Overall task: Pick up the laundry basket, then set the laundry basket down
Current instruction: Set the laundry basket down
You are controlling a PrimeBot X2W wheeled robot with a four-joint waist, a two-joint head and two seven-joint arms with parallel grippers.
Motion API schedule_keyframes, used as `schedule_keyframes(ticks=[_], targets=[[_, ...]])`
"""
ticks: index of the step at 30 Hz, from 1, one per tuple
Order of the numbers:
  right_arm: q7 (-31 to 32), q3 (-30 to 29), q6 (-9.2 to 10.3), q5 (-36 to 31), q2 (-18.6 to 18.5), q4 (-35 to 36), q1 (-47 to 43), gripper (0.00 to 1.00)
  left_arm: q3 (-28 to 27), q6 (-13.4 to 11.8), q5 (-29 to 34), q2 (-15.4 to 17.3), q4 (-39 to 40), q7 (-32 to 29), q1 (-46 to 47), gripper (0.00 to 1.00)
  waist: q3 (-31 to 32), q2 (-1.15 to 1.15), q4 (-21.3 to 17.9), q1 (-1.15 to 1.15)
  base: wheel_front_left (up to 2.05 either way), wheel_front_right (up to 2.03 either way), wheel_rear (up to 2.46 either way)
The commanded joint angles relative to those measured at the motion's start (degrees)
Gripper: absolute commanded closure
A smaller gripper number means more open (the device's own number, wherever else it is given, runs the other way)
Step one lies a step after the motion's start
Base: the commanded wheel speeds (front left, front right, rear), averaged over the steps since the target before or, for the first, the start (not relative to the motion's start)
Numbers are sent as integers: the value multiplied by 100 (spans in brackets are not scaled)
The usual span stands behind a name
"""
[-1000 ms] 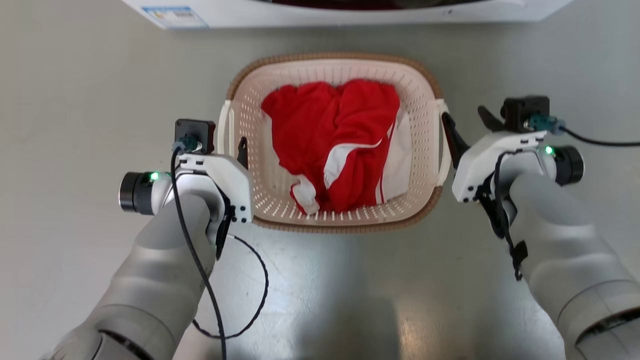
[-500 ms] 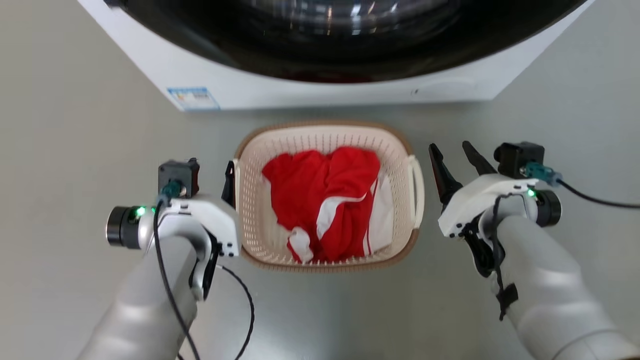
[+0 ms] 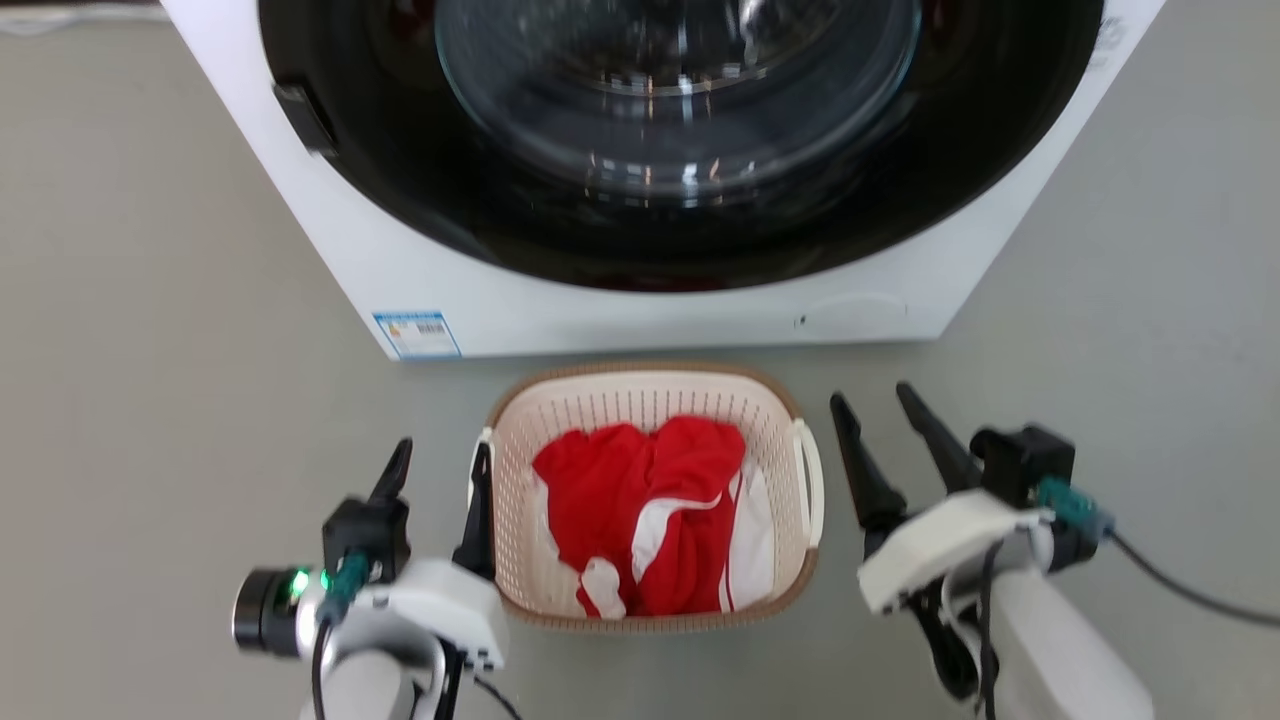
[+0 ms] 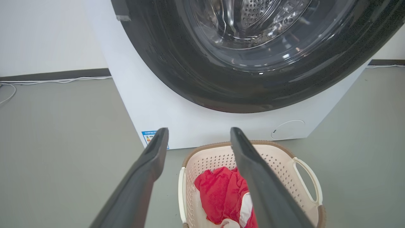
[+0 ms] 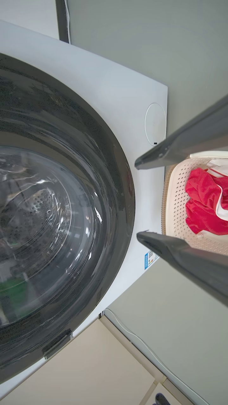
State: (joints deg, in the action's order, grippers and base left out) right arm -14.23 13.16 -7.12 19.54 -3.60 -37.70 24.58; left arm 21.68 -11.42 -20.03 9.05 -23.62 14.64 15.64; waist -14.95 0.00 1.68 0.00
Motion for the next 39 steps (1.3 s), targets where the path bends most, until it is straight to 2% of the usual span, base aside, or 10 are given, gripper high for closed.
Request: schedule_keyframes(ticks=[1, 7, 16, 26, 39], targets=[[-76, 103, -36, -68, 72, 324, -234, 0, -291, -63, 169, 49, 347, 36, -161, 0, 278, 0, 13, 0, 0, 0, 0], [-76, -30, -36, -259, 72, 1293, -1123, 0, -670, -103, 610, -190, 1384, 36, -1173, 0, 772, 0, 16, 0, 0, 0, 0], [-76, -233, -36, -430, 72, 2103, -2102, 0, -1012, -102, 828, -273, 2126, 36, -2061, 0, 1246, 0, -2, 0, 0, 0, 0], [-76, -624, -36, -380, 72, 2536, -2722, 0, -1215, -87, 956, -266, 2399, 36, -2531, 0, 1542, 0, -25, 0, 0, 0, 0], [-76, -693, -36, -259, 72, 2677, -2840, 0, -1323, 80, 995, -276, 2603, 36, -2677, 0, 1650, 0, -70, 0, 0, 0, 0]])
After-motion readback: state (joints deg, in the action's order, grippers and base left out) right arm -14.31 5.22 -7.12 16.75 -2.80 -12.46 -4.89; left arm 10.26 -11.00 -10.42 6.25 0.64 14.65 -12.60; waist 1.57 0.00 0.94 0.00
